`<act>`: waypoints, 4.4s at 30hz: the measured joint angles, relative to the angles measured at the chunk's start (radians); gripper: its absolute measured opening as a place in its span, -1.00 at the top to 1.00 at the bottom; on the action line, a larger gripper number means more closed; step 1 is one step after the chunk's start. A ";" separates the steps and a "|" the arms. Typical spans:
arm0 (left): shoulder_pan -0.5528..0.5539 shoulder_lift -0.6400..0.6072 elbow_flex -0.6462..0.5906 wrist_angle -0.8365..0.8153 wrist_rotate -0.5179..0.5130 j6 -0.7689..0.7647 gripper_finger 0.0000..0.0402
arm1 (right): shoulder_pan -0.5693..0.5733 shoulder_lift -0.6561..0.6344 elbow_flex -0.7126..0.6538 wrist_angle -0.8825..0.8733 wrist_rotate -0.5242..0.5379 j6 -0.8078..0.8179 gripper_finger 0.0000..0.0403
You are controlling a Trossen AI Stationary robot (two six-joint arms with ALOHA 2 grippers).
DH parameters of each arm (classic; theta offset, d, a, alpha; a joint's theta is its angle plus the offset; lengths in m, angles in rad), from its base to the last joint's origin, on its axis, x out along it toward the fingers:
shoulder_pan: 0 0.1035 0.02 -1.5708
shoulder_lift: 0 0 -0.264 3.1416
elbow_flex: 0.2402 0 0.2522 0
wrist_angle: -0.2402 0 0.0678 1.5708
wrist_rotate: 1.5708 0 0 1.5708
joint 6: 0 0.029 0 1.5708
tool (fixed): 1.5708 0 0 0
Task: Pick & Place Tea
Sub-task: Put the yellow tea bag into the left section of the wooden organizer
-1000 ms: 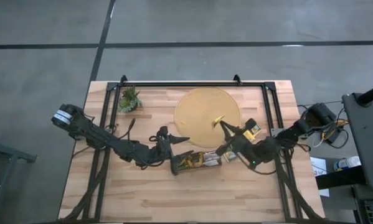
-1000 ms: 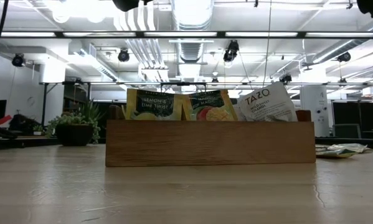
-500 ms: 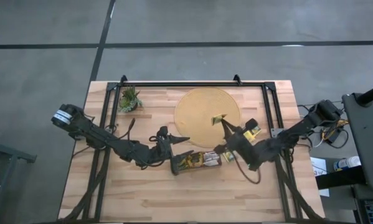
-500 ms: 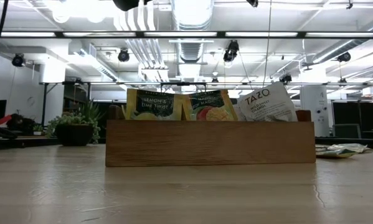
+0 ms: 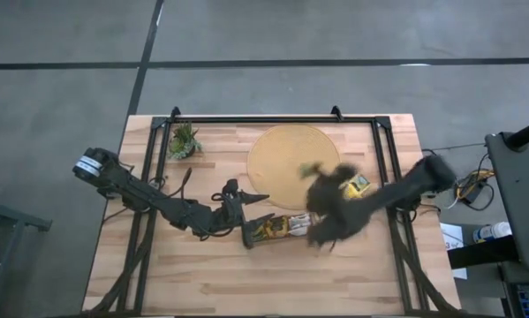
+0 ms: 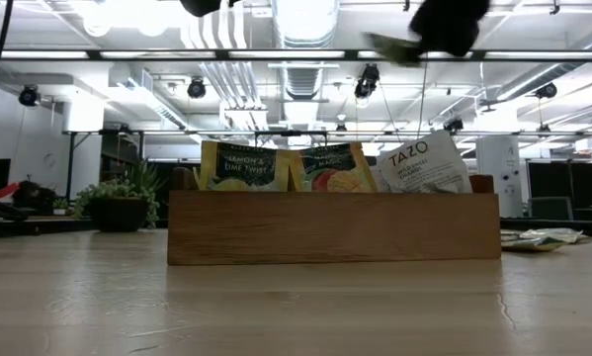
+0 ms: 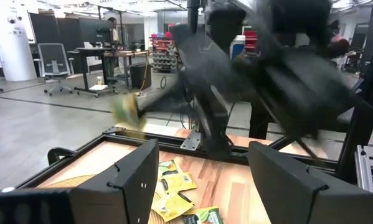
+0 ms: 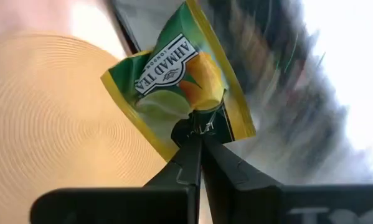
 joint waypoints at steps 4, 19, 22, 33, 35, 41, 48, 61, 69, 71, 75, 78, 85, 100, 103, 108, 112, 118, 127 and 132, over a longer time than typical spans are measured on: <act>0.000 -0.003 0.005 0.003 -0.001 0.020 -0.20 | 0.059 0.174 -0.017 0.345 0.370 -0.580 0.96; -0.030 -0.041 -0.008 -0.057 -0.050 0.016 -0.20 | 0.072 0.152 0.085 0.143 0.399 -0.365 0.96; -0.021 -0.037 -0.009 -0.058 -0.049 0.025 -0.20 | 0.078 0.154 0.083 0.143 0.397 -0.362 0.96; 0.012 -0.015 -0.014 -0.054 -0.049 0.002 -0.20 | 0.098 0.153 0.080 0.257 0.396 -0.514 0.96; 0.016 -0.002 -0.013 -0.037 -0.049 0.006 -0.20 | 0.101 0.154 0.079 0.333 0.396 -0.600 0.96; 0.016 0.016 -0.011 0.042 -0.006 0.031 -0.20 | 0.113 0.156 0.076 0.459 0.396 -0.774 0.96; 0.020 0.017 -0.011 0.042 0.010 0.028 -0.20 | 0.124 0.156 0.074 0.466 0.396 -0.782 0.96; 0.048 0.051 0.008 0.041 0.081 -0.020 -0.07 | 0.126 0.156 0.067 0.705 0.396 -1.031 0.96; 0.049 0.076 0.036 0.040 0.079 0.015 0.74 | 0.126 0.156 0.067 0.714 0.396 -1.038 0.96; 0.049 0.076 0.035 0.040 0.078 0.028 0.91 | 0.127 0.156 0.067 0.715 0.395 -1.038 0.96; 0.047 0.076 0.034 0.038 0.077 0.040 0.94 | 0.126 0.156 0.072 0.714 0.375 -1.034 0.96; 0.047 0.076 0.033 0.025 0.074 0.043 0.94 | 0.127 0.149 0.080 0.713 0.332 -1.026 0.93; 0.027 0.043 0.033 -0.048 -0.018 0.077 0.94 | 0.161 0.069 0.089 0.705 0.252 -0.945 0.53; -0.024 0.035 -0.071 0.322 0.115 0.284 0.94 | 0.191 -0.286 -0.214 0.685 0.258 -0.424 -0.12; -0.024 0.035 -0.134 0.492 0.195 0.312 0.94 | 0.191 -0.367 -0.294 0.751 0.284 -0.399 -0.14; -0.023 0.035 -0.218 0.695 0.258 0.351 0.94 | 0.194 -0.473 -0.421 1.009 0.283 -0.542 -0.15; -0.023 0.035 -0.249 0.762 0.313 0.362 0.94 | 0.193 -0.535 -0.548 1.423 0.196 -0.852 -0.15; -0.023 0.045 -0.249 0.765 0.319 0.369 0.94 | 0.096 -0.602 -0.893 2.618 -0.680 -1.343 -0.14; -0.003 0.084 -0.239 0.796 0.355 0.392 0.94 | -0.037 -0.670 -0.828 2.224 -0.722 -1.030 -0.03; 0.018 0.151 -0.189 0.798 0.389 0.355 0.94 | -0.068 -0.552 -0.719 2.069 -0.802 -0.957 -0.02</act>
